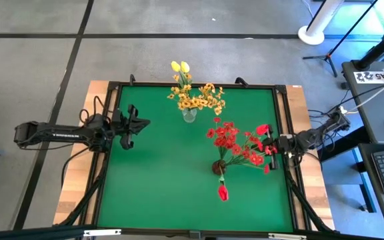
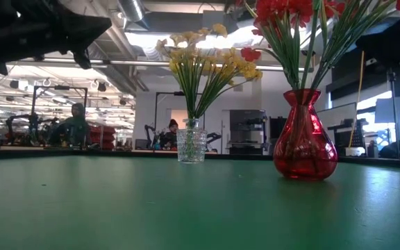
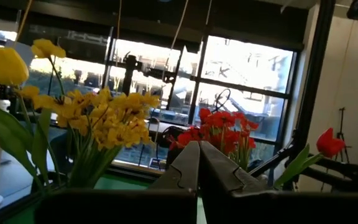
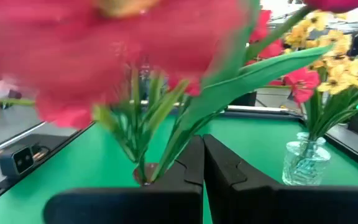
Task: Sort flowers into vase by color
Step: Return to Home Position
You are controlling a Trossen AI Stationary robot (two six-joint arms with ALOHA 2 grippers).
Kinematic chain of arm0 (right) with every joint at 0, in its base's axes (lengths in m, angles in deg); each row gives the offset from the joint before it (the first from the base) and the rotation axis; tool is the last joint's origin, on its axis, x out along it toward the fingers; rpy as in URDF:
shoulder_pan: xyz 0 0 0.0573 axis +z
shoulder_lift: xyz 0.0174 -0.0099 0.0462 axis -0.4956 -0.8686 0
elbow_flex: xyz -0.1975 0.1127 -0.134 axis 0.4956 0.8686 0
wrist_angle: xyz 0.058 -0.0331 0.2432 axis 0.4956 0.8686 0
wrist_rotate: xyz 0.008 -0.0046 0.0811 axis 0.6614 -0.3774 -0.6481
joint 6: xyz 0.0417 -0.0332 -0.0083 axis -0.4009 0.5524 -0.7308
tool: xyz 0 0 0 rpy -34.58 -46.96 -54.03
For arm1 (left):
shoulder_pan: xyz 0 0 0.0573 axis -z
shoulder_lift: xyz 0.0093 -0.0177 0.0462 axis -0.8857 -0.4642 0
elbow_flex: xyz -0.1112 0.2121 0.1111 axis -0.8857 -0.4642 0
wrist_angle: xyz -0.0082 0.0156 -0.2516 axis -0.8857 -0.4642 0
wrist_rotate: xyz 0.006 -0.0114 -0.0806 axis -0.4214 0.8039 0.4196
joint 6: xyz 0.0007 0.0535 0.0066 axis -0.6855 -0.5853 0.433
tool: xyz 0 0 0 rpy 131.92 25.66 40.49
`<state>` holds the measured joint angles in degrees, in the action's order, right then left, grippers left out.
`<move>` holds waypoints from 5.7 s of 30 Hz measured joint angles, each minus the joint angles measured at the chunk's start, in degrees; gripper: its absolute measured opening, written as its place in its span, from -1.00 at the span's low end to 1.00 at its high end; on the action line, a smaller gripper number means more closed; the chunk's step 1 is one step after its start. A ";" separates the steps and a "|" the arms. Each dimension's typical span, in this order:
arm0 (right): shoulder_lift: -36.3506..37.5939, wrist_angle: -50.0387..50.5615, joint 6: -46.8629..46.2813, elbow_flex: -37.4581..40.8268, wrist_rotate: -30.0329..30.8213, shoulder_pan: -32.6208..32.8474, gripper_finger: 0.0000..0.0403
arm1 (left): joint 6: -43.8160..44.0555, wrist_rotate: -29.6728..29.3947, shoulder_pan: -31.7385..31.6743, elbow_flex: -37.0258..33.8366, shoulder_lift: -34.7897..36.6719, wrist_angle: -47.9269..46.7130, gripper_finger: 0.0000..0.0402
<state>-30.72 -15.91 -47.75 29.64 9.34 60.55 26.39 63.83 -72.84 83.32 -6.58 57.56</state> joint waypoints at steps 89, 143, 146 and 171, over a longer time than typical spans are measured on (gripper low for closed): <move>-0.02 3.33 -4.83 0.31 -25.27 -30.88 -1.00 | -1.23 -3.29 4.70 0.04 27.55 -49.94 -0.93; -0.02 3.15 -4.82 0.31 -25.24 -30.88 -1.00 | -1.23 -3.29 4.68 0.04 27.55 -49.94 -0.93; -0.04 3.15 -4.81 0.31 -25.24 -30.88 -1.00 | -1.23 -3.29 4.68 0.04 27.55 -49.94 -0.93; -0.02 3.17 -4.83 0.31 -25.24 -30.88 -1.00 | -1.22 -3.30 4.68 0.02 27.58 -49.94 -0.93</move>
<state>-30.74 -12.74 -52.59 29.95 -15.90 29.67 25.16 60.53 -68.16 83.34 21.00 7.62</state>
